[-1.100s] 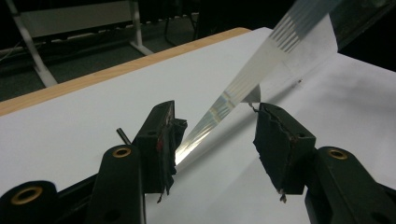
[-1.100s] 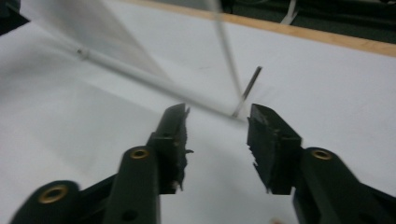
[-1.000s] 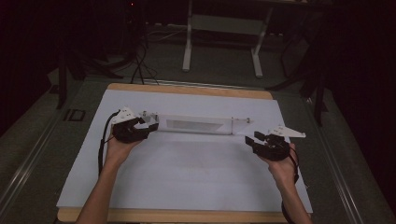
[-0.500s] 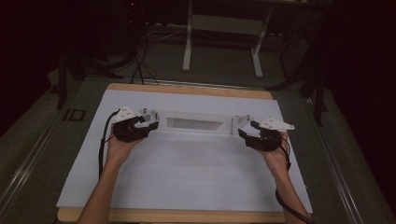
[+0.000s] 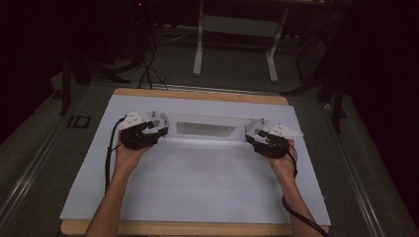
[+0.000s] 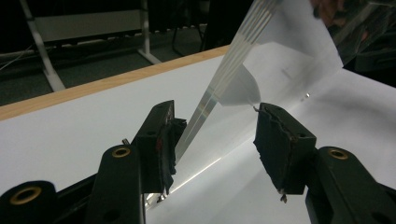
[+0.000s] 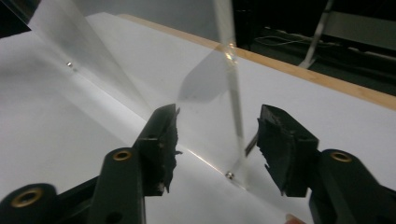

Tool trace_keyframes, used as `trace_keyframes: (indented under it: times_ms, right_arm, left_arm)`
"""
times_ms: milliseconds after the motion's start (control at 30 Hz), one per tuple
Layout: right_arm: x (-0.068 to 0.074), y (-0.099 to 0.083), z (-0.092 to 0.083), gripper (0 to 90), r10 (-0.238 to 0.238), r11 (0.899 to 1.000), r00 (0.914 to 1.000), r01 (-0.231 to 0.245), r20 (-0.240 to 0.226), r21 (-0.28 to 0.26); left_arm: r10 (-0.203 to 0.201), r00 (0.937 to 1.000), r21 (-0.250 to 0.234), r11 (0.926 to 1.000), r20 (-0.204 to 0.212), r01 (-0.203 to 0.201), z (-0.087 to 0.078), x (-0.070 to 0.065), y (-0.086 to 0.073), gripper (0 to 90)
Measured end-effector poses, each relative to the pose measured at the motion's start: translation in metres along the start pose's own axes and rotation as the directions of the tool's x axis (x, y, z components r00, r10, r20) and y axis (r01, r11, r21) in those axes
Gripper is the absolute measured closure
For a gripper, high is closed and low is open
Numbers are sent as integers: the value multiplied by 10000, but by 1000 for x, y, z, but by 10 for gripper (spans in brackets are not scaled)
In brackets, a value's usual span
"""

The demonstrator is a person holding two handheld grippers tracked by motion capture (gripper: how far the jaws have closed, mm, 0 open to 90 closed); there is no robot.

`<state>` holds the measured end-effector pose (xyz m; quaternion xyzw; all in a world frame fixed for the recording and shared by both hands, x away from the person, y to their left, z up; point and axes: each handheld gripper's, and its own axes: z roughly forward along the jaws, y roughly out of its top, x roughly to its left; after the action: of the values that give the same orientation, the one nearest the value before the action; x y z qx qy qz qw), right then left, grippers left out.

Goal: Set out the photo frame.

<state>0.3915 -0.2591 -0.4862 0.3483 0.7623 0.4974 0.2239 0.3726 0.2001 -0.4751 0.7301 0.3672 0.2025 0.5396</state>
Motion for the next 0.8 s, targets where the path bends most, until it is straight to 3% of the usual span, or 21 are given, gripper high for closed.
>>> trace_keyframes:
  times_ms: [133, 533, 800]
  right_arm:
    - [6, -1, 6, 500, -18, 9996, 10000, 18, 17, -290]
    - [9, 5, 9, 511, -159, 9998, 9990, 165, 425, -136]
    - [10, 12, 11, 523, -515, 9987, 9961, 510, 710, 80]
  left_arm:
    - [-47, 10000, -58, 10000, -41, 47, 1, 0, 0, 484]
    - [51, 9991, -112, 9999, -428, -56, 5, -1, 3, 487]
    - [212, 9975, -112, 9997, -673, -220, 9, -1, 7, 491]
